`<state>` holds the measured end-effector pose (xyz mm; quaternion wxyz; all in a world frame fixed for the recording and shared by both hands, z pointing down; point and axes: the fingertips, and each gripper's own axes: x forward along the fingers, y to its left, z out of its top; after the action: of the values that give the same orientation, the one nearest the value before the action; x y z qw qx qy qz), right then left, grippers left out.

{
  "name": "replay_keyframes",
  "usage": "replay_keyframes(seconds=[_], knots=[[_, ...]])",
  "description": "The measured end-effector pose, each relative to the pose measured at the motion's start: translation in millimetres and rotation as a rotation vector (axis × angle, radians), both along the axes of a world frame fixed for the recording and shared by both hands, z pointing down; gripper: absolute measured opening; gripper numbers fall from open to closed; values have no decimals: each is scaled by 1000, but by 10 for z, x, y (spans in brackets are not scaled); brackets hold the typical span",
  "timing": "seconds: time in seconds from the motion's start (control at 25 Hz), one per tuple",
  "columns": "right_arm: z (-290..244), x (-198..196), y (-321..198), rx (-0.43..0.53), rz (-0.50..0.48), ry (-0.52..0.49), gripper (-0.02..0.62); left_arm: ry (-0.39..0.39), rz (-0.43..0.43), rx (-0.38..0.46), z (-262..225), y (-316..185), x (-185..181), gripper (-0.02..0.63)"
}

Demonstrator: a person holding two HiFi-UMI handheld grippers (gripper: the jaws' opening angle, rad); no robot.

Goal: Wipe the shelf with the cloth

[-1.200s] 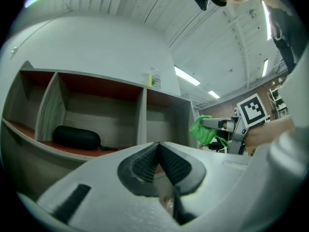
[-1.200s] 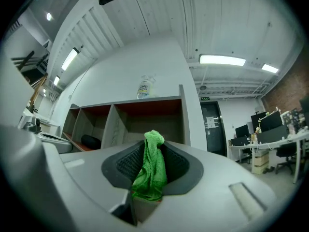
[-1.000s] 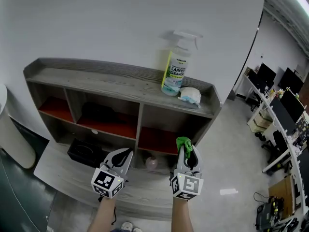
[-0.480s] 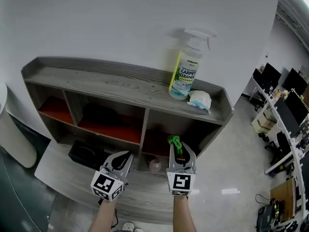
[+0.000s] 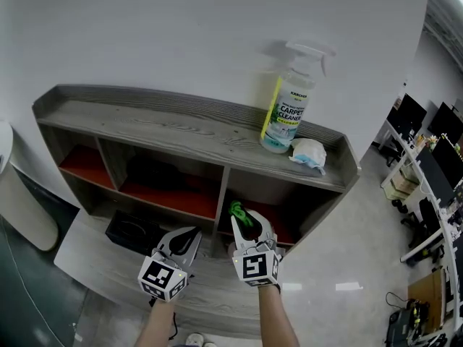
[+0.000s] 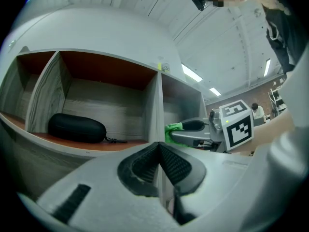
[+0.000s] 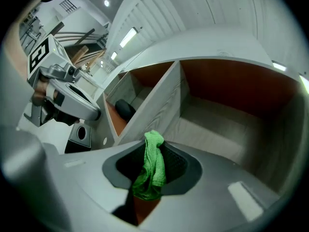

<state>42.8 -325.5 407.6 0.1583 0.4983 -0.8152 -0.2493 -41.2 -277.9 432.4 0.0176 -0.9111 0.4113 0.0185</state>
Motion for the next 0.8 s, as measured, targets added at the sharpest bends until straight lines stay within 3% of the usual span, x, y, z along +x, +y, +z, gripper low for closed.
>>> replay_keyframes(seconds=[0.28, 0.8], knots=[[15, -244, -66, -4, -83, 116, 97, -4, 0, 0, 6, -51, 2, -2], [-616, -214, -243, 107, -81, 111, 94, -5, 1, 7, -33, -67, 69, -2]])
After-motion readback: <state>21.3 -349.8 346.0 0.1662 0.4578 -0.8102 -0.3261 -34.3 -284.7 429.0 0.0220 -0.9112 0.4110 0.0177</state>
